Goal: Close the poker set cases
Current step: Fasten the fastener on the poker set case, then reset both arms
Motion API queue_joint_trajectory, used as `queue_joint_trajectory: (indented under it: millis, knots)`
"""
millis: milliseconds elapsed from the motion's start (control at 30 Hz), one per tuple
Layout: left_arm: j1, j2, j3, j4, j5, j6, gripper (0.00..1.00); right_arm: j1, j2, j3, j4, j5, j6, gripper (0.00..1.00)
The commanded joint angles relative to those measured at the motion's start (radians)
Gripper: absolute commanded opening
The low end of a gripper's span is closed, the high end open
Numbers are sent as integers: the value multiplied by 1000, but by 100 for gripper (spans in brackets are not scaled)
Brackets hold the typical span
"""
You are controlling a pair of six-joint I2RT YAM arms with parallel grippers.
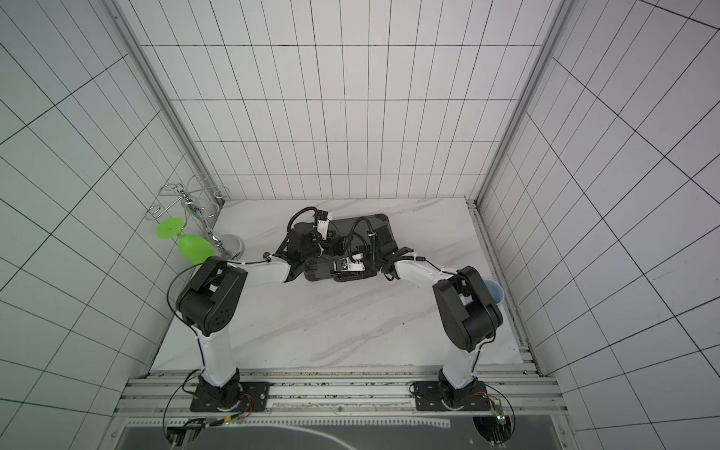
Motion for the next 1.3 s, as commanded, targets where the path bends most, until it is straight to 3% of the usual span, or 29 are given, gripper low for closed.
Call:
queue_joint_trajectory:
  millis: [0, 167, 433, 500, 567, 667, 700, 733, 833, 1067, 1267]
  knots:
    - [13, 62, -65, -227, -3, -50, 88, -54, 144, 48, -171, 186, -62, 0]
    - [15, 65, -62, -229, -5, -49, 88, -77, 179, 76, -200, 141, -74, 0]
    - [16, 47, -70, -226, -1, -44, 88, -126, 109, 86, -130, -68, 31, 1]
    - [16, 38, -75, -224, -2, -42, 88, -131, 77, 68, -72, -76, 75, 12]
    - [16, 26, -84, -215, -2, -37, 89, -137, 32, 32, 1, -83, 135, 17]
    - [18, -28, -112, -189, -9, -24, 92, -166, -83, -88, 238, -70, 339, 34]
    - [18, -60, -131, -174, -15, -17, 94, -178, -131, -146, 347, -45, 429, 57]
    - [18, -93, -145, -166, -29, -12, 95, -188, -172, -203, 432, -13, 505, 98]
    - [18, -223, -196, -177, -125, 26, 97, -211, -301, -380, 638, 118, 661, 99]
    - [78, -551, -364, -226, -530, 69, 98, -302, -530, -692, 837, 365, 872, 99]
    - [208, -719, -547, -102, -725, 116, 98, -405, -556, -843, 1003, 365, 1018, 99]
